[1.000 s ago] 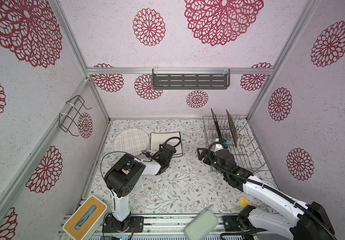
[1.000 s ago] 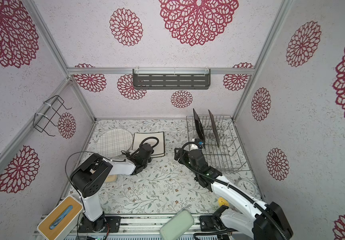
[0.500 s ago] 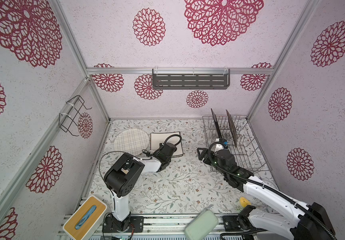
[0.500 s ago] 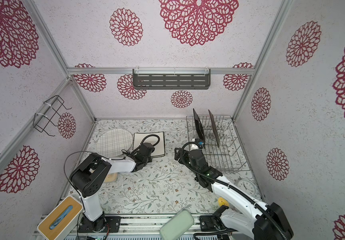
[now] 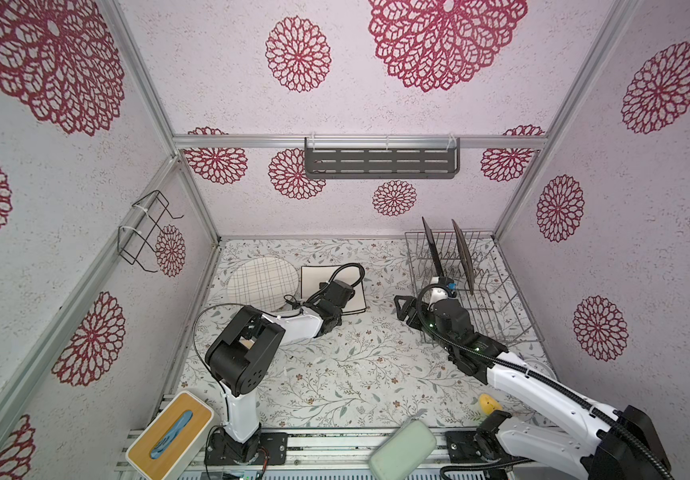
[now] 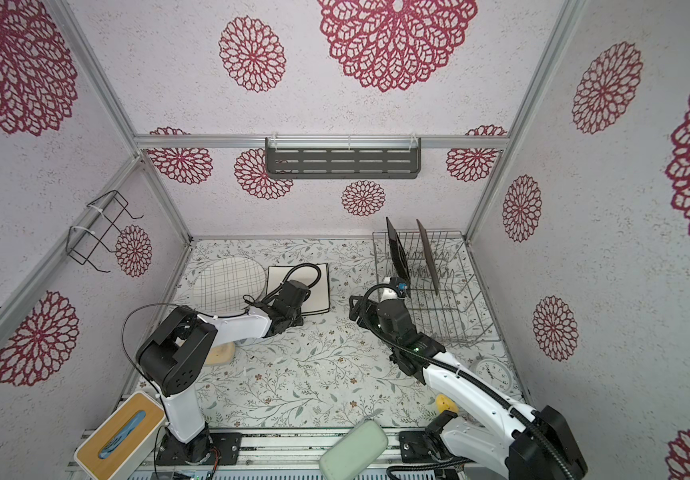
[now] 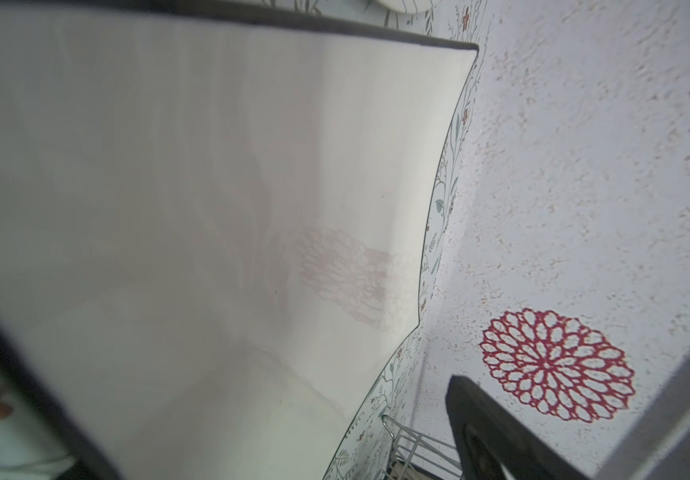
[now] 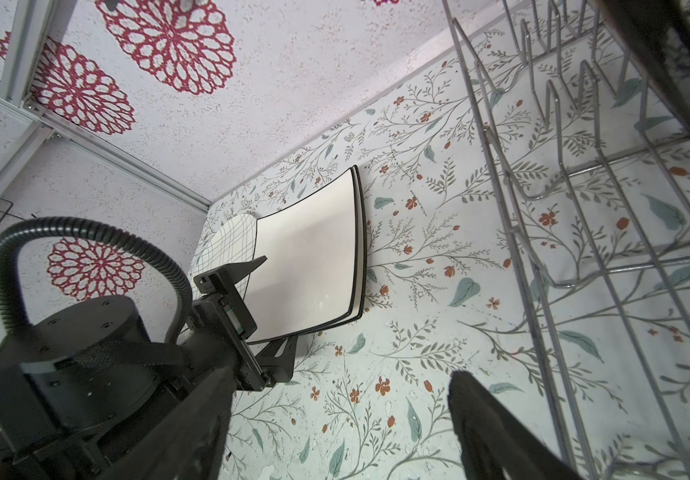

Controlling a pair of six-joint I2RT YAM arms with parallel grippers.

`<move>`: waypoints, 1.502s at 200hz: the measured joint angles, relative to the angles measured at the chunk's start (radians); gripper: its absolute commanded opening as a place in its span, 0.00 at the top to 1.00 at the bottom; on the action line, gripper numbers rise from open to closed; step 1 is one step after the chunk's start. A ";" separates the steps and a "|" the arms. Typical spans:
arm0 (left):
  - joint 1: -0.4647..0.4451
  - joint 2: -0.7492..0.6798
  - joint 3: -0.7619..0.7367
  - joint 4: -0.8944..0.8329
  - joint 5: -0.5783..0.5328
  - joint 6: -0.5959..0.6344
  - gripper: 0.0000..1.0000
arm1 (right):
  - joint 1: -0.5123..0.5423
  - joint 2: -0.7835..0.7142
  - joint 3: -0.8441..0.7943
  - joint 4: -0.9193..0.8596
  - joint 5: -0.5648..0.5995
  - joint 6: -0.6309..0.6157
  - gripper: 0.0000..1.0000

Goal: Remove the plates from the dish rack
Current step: 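Open the left gripper and release the plate on the stack, then raise the left gripper off the stack while the right gripper moves toward the rack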

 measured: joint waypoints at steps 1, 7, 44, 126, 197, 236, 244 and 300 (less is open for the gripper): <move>0.000 0.000 0.001 -0.002 0.000 0.000 0.00 | 0.000 0.000 0.000 0.000 0.000 0.000 0.16; 0.000 0.000 0.009 -0.018 0.002 -0.001 0.01 | 0.000 -0.002 0.000 0.000 0.000 0.000 0.16; 0.000 -0.011 0.037 -0.112 0.018 -0.002 0.03 | 0.001 -0.014 0.000 -0.002 0.001 0.000 0.16; 0.000 -0.017 0.074 -0.244 0.045 -0.002 0.03 | 0.009 -0.058 0.000 -0.015 0.014 0.000 0.16; -0.018 -0.068 0.089 -0.358 0.043 -0.001 0.03 | 0.016 -0.079 0.000 -0.030 0.035 0.001 0.16; -0.049 -0.100 0.093 -0.418 0.000 0.000 0.03 | 0.016 -0.084 0.000 -0.030 0.048 0.000 0.15; -0.059 -0.113 0.093 -0.434 -0.034 0.005 0.03 | 0.016 -0.085 0.000 -0.030 0.048 0.000 0.15; -0.050 -0.350 0.055 -0.443 -0.240 0.176 0.02 | 0.016 -0.104 0.000 -0.014 0.050 -0.001 0.15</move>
